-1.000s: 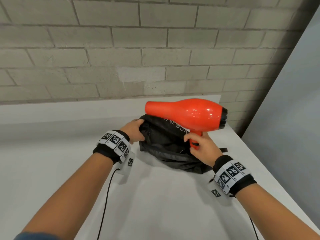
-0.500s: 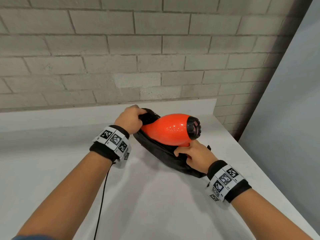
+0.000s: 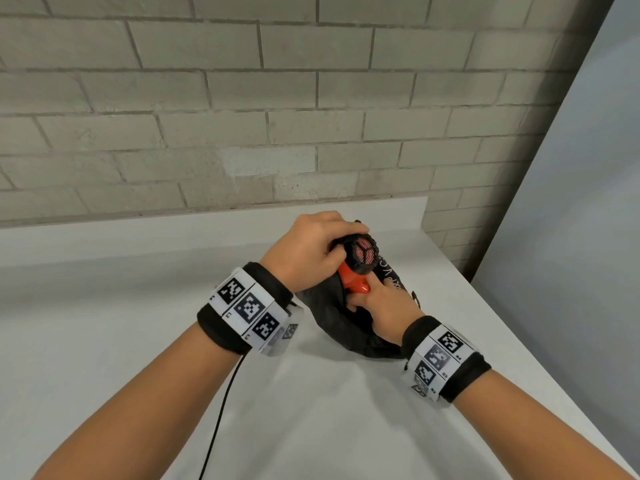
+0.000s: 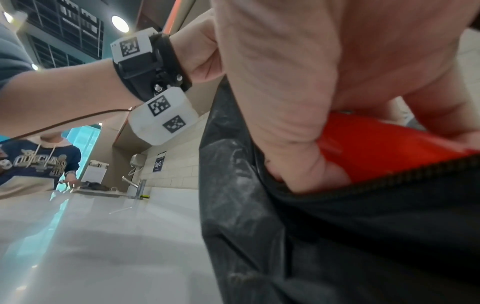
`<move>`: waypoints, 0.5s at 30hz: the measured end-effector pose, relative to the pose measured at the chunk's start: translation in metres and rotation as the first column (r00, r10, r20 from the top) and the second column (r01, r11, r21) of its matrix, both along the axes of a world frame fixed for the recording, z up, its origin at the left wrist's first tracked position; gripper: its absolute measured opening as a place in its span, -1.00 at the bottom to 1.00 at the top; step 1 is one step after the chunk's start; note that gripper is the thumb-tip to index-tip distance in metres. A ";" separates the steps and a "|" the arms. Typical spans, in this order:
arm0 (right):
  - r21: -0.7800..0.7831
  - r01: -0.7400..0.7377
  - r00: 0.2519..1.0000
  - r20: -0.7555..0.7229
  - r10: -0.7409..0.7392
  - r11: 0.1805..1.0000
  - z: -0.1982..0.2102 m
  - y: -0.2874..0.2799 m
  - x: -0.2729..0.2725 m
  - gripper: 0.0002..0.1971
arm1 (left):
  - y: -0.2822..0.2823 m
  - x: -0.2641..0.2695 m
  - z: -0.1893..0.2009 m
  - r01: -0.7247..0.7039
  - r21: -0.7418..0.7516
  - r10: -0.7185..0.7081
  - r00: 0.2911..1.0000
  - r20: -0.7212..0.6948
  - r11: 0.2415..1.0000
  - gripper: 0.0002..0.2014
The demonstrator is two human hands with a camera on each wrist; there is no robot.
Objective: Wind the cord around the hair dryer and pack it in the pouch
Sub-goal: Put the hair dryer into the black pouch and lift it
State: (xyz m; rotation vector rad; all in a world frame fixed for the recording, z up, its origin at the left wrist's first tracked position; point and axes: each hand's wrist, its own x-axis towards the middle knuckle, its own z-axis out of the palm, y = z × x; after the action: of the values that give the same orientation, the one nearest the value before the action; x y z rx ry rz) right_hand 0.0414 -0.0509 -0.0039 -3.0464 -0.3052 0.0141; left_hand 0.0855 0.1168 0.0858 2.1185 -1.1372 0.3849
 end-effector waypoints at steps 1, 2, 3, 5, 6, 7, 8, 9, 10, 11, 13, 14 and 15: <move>-0.005 0.005 1.000 -0.003 -0.005 1.000 0.000 0.001 0.000 -0.68 | -0.002 -0.001 -0.002 0.022 -0.030 -0.022 1.000 0.008 0.999 -0.59; 0.004 0.004 1.000 0.009 -0.004 1.000 0.000 0.001 0.000 -0.68 | -0.002 0.000 -0.003 0.046 -0.061 -0.045 0.999 0.008 0.997 -0.59; 0.015 0.001 1.000 0.025 -0.001 1.000 0.000 0.000 -0.001 -0.69 | -0.001 0.001 -0.003 0.074 -0.071 -0.075 0.997 -0.005 0.995 -0.58; 0.029 -0.013 0.999 0.040 0.012 0.999 0.000 -0.002 -0.003 -0.70 | 0.002 0.004 -0.004 0.145 -0.029 -0.147 0.986 -0.080 0.989 -0.47; 0.024 -0.020 0.999 0.036 0.019 1.000 -0.002 -0.002 -0.004 -0.70 | 0.003 0.006 -0.006 0.193 -0.006 -0.192 0.970 -0.150 0.981 -0.37; 0.007 -0.026 0.999 0.030 0.026 1.000 -0.003 -0.003 -0.004 -0.70 | 0.004 0.009 -0.010 0.232 -0.012 -0.228 0.943 -0.241 0.973 -0.27; -0.009 -0.031 0.999 0.024 0.031 0.999 -0.004 -0.003 -0.005 -0.69 | 0.003 0.010 -0.012 0.245 -0.051 -0.248 0.910 -0.331 0.968 -0.19; -0.016 -0.033 0.999 0.019 0.033 0.999 -0.005 -0.004 -0.005 -0.68 | 0.003 0.011 -0.015 0.233 -0.093 -0.251 0.885 -0.392 0.968 -0.15; -0.014 -0.033 0.999 0.016 0.033 0.999 -0.005 -0.005 -0.005 -0.67 | 0.002 0.012 -0.017 0.195 -0.102 -0.220 0.887 -0.406 0.975 -0.16; -0.012 -0.034 0.999 0.017 0.034 0.999 -0.005 -0.006 -0.005 -0.65 | 0.002 0.013 -0.018 0.146 -0.045 -0.152 0.920 -0.362 0.988 -0.19; -0.016 -0.042 0.999 0.025 0.042 0.999 -0.004 -0.005 -0.006 -0.61 | 0.000 0.013 -0.022 0.086 0.146 -0.048 0.967 -0.250 0.985 -0.14; -0.015 -0.050 0.998 0.032 0.051 0.999 -0.003 -0.005 -0.006 -0.60 | -0.001 0.011 -0.025 0.075 0.230 -0.026 0.977 -0.212 0.970 -0.03; -0.008 -0.059 0.998 0.034 0.059 0.998 -0.002 -0.005 -0.007 -0.60 | -0.003 0.010 -0.027 0.055 0.287 -0.001 0.983 -0.184 0.956 0.05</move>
State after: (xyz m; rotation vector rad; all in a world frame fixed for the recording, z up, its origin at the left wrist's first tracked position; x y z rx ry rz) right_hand 0.0342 -0.0558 -0.0061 -3.0461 -0.3987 -0.0335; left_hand 0.0952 0.1137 0.0592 2.3313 -1.1724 0.0066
